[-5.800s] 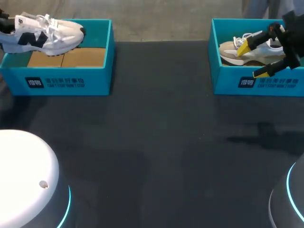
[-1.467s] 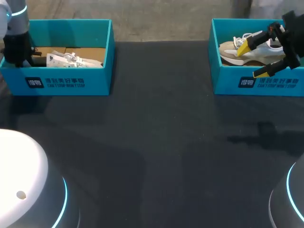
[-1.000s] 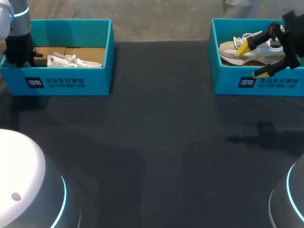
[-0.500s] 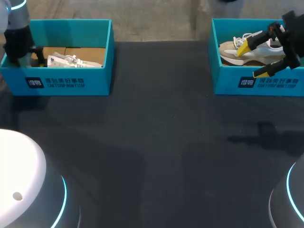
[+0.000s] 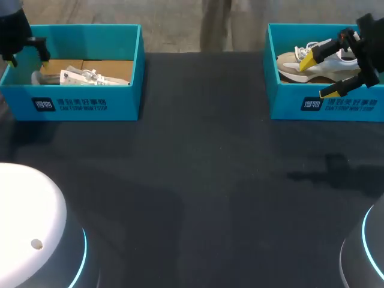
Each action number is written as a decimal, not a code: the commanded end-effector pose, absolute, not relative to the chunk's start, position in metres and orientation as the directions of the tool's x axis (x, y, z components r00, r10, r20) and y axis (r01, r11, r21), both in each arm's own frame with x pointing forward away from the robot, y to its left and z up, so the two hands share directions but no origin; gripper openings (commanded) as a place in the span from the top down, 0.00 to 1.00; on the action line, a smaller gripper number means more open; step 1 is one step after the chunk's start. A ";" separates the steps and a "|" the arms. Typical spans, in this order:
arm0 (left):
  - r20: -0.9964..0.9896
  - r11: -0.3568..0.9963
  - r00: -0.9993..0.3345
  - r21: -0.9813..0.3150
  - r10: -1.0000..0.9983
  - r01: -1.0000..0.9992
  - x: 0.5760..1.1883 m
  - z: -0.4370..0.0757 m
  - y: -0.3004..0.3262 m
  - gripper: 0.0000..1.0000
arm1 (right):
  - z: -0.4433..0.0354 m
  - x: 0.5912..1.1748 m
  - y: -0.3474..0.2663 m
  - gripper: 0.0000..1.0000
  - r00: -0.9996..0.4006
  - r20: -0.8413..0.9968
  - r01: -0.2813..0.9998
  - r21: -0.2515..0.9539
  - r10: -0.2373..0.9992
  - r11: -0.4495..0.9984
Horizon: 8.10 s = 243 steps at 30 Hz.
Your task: Take the shoe out of the shoebox, open the shoe tongue, remove and reinsert the insole, then place the shoe into the shoebox
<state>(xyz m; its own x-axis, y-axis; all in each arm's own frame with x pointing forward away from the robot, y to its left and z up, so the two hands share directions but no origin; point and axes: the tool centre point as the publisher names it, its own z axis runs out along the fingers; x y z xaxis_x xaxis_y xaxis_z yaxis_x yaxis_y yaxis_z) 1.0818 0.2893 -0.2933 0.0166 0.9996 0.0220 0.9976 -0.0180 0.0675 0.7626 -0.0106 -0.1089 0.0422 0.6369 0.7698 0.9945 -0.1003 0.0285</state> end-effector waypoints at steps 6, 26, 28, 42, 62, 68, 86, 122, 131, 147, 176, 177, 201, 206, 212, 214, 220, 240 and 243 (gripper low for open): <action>-0.002 0.011 -0.011 0.126 1.000 0.992 1.059 -0.252 0.288 0.00 | -0.109 0.763 -0.010 0.00 0.044 0.768 0.995 0.028 0.638 -0.101; -0.002 0.011 -0.011 0.126 1.000 0.992 1.059 -0.252 0.288 0.00 | -0.109 0.763 -0.010 0.00 0.044 0.768 0.995 0.028 0.638 -0.101; -0.002 0.011 -0.011 0.126 1.000 0.992 1.059 -0.252 0.288 0.00 | -0.109 0.763 -0.010 0.00 0.044 0.768 0.995 0.028 0.638 -0.101; -0.002 0.011 -0.011 0.126 1.000 0.992 1.059 -0.252 0.288 0.00 | -0.113 0.827 -0.085 0.00 0.117 0.494 0.980 0.085 0.862 -0.181; -0.002 0.011 -0.011 0.126 1.000 0.992 1.059 -0.252 0.288 0.00 | -0.126 0.971 -0.158 0.00 0.222 0.098 0.913 0.329 0.970 -0.242; -0.002 0.011 -0.011 0.126 1.000 0.992 1.059 -0.252 0.288 0.00 | -0.141 1.016 -0.181 0.00 0.276 0.039 0.902 0.334 0.960 -0.273; -0.002 0.011 -0.011 0.126 1.000 0.992 1.059 -0.252 0.288 0.00 | -0.196 1.116 -0.234 0.00 0.296 -0.084 0.917 0.303 0.951 -0.259; -0.002 0.011 -0.011 0.126 1.000 0.992 1.059 -0.252 0.288 0.00 | -0.229 1.131 -0.267 0.00 0.332 -0.133 0.919 0.269 0.934 -0.289; -0.002 0.011 -0.011 0.126 1.000 0.992 1.059 -0.252 0.288 0.00 | -0.258 1.134 -0.285 0.00 0.302 -0.125 0.928 0.268 0.945 -0.261; -0.002 0.011 -0.011 0.126 1.000 0.992 1.059 -0.252 0.288 0.00 | -0.336 1.154 -0.310 0.00 0.340 -0.147 0.936 0.149 0.929 -0.319; -0.002 0.011 -0.011 0.126 1.000 0.992 1.059 -0.252 0.288 0.00 | -0.389 1.157 -0.338 0.43 0.361 -0.180 0.933 0.073 0.915 -0.353; -0.002 0.011 -0.011 0.126 1.000 0.992 1.059 -0.252 0.288 0.00 | -0.389 1.156 -0.338 0.44 0.362 -0.180 0.932 0.070 0.915 -0.355; -0.002 0.011 -0.011 0.126 1.000 0.992 1.059 -0.252 0.288 0.00 | -0.323 1.134 -0.353 1.00 0.374 -0.209 0.927 0.124 0.904 -0.355; -0.002 0.011 -0.011 0.126 1.000 0.992 1.059 -0.252 0.288 0.00 | -0.286 1.129 -0.356 1.00 0.355 -0.213 0.933 0.141 0.910 -0.331; -0.002 0.011 -0.011 0.126 1.000 0.992 1.059 -0.252 0.288 0.00 | -0.236 1.120 -0.348 1.00 0.309 -0.222 0.944 0.187 0.925 -0.271; -0.002 0.011 -0.011 0.126 1.000 0.992 1.059 -0.252 0.288 0.00 | -0.221 1.118 -0.344 1.00 0.299 -0.237 0.945 0.210 0.924 -0.252; -0.002 0.011 -0.011 0.126 1.000 0.992 1.059 -0.252 0.288 0.00 | -0.184 1.111 -0.329 1.00 0.278 -0.234 0.945 0.238 0.932 -0.222; -0.002 0.011 -0.011 0.126 1.000 0.992 1.059 -0.252 0.288 0.00 | -0.159 1.109 -0.315 1.00 0.251 -0.220 0.947 0.259 0.943 -0.192; -0.002 0.011 -0.011 0.126 1.000 0.992 1.059 -0.252 0.288 0.00 | -0.159 1.109 -0.315 1.00 0.251 -0.220 0.947 0.259 0.943 -0.192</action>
